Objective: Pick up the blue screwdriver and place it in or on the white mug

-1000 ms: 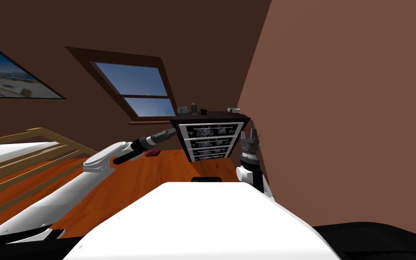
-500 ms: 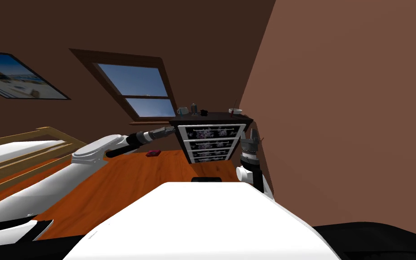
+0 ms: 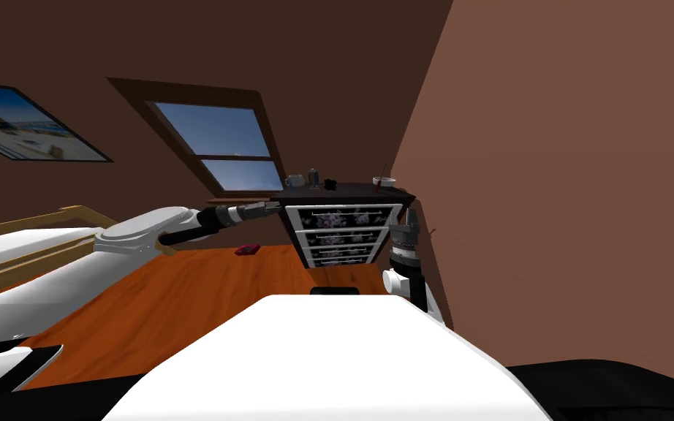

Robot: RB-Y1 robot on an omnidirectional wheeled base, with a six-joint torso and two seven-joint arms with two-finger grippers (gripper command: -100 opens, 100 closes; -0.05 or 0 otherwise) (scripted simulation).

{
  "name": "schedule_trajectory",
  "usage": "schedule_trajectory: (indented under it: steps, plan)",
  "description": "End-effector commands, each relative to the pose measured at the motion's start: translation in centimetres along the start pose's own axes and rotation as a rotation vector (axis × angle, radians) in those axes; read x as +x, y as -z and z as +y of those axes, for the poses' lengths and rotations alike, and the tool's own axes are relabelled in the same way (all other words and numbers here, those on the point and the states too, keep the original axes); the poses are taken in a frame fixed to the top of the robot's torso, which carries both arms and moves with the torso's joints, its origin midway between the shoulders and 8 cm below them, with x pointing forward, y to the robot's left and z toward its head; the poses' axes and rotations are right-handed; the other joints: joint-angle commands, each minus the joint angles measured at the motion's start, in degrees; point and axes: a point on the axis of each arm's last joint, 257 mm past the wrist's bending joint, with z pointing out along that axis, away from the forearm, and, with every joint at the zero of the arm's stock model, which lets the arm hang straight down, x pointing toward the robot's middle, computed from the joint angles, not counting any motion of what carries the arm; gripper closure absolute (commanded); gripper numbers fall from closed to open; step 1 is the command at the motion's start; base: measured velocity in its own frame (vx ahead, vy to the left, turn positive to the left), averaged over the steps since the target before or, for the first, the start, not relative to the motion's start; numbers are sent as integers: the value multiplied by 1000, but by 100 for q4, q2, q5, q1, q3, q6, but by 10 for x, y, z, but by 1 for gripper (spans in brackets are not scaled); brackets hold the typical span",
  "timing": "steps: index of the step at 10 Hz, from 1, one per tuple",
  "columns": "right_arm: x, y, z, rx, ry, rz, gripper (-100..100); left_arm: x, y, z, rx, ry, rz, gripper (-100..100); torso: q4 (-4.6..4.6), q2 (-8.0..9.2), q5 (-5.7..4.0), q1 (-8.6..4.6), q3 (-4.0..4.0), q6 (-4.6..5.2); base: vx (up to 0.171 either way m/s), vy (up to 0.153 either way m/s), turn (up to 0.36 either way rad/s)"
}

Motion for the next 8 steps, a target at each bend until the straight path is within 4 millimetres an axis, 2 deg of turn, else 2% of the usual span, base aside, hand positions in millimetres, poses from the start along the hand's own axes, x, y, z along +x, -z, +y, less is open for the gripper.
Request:
schedule_trajectory:
  steps: [1, 8]
  plan:
    - [0, 0, 0, 0, 0, 0, 0, -5, 3, 4, -8, -9, 26, -100, 0, 0, 0, 0, 0, 0, 124, -20, 18]
    - [0, 0, 0, 0, 0, 0, 0, -40, 20, 35, -95, -54, 169, -100, -2, -5, 2, 6, -4, 1, 151, -20, 23]
